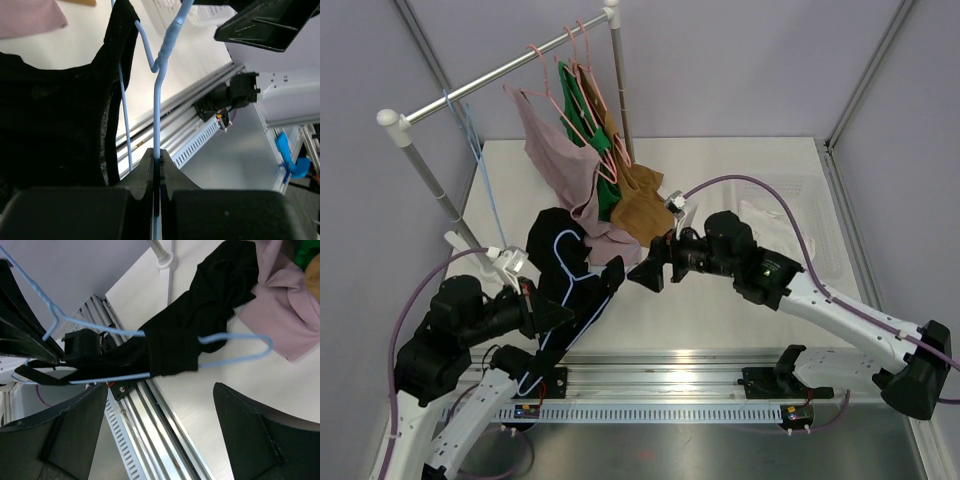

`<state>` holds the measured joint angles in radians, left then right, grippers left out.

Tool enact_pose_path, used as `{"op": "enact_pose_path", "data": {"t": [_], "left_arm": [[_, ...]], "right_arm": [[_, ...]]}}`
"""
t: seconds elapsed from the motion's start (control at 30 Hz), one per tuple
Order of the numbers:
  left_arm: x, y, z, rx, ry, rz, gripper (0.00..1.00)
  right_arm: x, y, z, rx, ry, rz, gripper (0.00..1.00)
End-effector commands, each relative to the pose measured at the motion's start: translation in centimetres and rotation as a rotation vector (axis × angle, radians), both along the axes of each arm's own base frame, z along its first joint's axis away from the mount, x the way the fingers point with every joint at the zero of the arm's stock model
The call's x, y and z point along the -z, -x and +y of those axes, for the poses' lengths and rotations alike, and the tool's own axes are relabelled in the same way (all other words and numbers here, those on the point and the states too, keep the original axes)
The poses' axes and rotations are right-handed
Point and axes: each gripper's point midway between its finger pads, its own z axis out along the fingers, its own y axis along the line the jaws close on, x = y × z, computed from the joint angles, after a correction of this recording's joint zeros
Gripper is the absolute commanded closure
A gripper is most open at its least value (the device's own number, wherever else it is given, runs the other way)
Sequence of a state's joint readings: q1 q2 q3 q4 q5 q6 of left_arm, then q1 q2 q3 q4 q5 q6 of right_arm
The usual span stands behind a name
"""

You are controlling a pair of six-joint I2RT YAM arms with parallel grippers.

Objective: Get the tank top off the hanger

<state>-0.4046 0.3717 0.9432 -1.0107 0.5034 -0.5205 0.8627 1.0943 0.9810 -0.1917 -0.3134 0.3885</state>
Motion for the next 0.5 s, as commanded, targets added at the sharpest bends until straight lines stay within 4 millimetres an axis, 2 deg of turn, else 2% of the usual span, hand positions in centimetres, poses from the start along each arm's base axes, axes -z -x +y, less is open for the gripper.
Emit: {"op": "enact_pose_path", "data": {"t": [0.0, 0.03, 0.07, 0.1, 0.23, 0.37, 0.47], "left_arm": [[-1.1, 1.8, -1.8, 0.154, 0.103, -0.039, 1.00], [-1.6, 2.1, -2.2, 0.185, 0.135, -0.043, 1.00], [-1.3, 2.1, -2.5, 0.196, 0.146, -0.033, 1.00], [-1.4, 2.1, -2.6, 0.197, 0.161, -0.029, 1.00], [-1.8, 1.3, -2.8, 0.182, 0.171, -0.036, 1.00], [-1.8, 0.7, -2.9, 0.160, 0.171, -0.031, 1.00], [-2.0, 0.5, -3.1, 0.159, 0.185, -0.030, 1.00]], "right_arm": [[-1.5, -1.7, 2.8, 0.077, -0.056, -0.132, 0.07], [-0.8, -1.8, 3.1, 0.100, -0.030, -0.138, 0.07], [-1.3, -2.0, 3.7, 0.105, -0.052, -0.157, 0.09], [-0.4, -2.1, 4.2, 0.105, -0.033, -0.150, 0.11], [0.9, -2.0, 5.7, 0.086, 0.000, -0.150, 0.19], [1.6, -2.7, 5.3, 0.142, 0.039, -0.166, 0.25], [2.1, -3.3, 4.6, 0.185, 0.063, -0.181, 0.45]]}}
